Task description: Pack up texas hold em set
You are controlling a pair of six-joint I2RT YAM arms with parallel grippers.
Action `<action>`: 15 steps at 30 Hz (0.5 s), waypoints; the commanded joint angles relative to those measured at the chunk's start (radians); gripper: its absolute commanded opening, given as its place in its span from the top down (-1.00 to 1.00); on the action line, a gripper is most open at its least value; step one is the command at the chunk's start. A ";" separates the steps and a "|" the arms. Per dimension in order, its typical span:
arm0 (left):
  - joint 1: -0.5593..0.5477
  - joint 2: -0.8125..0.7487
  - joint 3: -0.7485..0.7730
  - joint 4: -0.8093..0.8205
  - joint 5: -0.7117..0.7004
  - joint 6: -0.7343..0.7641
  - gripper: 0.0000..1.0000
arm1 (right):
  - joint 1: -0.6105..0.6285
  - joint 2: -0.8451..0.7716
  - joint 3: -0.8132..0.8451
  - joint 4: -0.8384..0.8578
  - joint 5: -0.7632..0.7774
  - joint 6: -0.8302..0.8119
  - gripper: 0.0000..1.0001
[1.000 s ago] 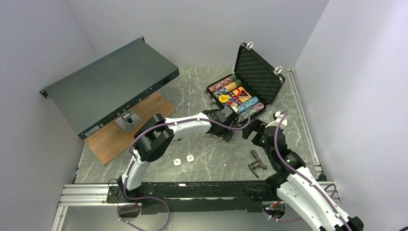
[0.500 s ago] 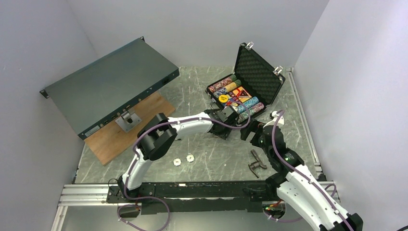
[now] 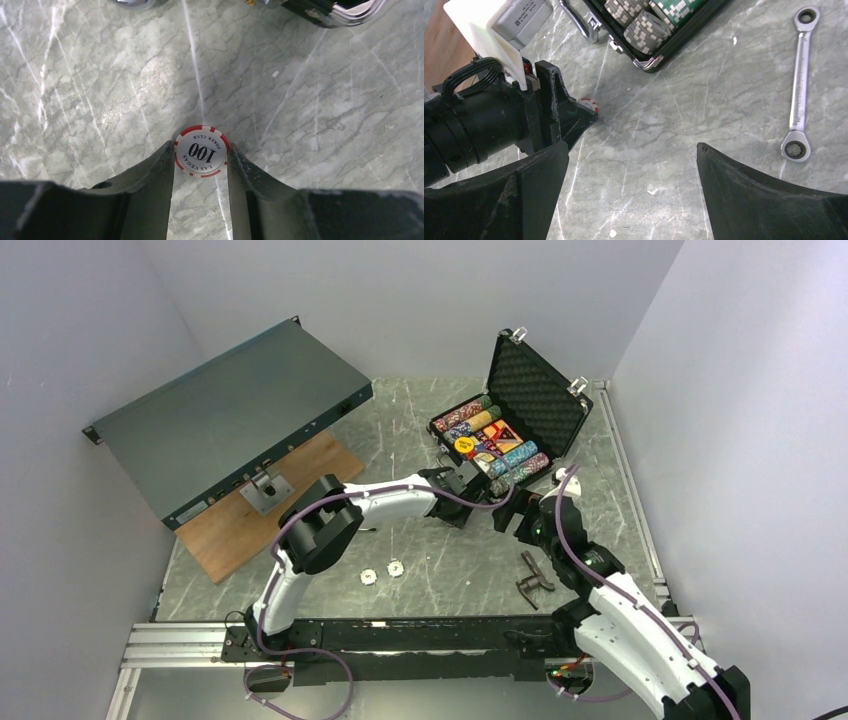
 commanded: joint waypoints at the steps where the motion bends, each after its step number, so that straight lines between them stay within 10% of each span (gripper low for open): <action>1: 0.005 -0.029 -0.084 -0.068 0.000 0.022 0.23 | 0.000 0.050 0.003 0.079 -0.065 0.019 -0.98; 15: 0.006 -0.398 -0.324 0.026 -0.054 0.085 0.37 | -0.088 0.305 0.019 0.258 -0.358 0.117 -0.97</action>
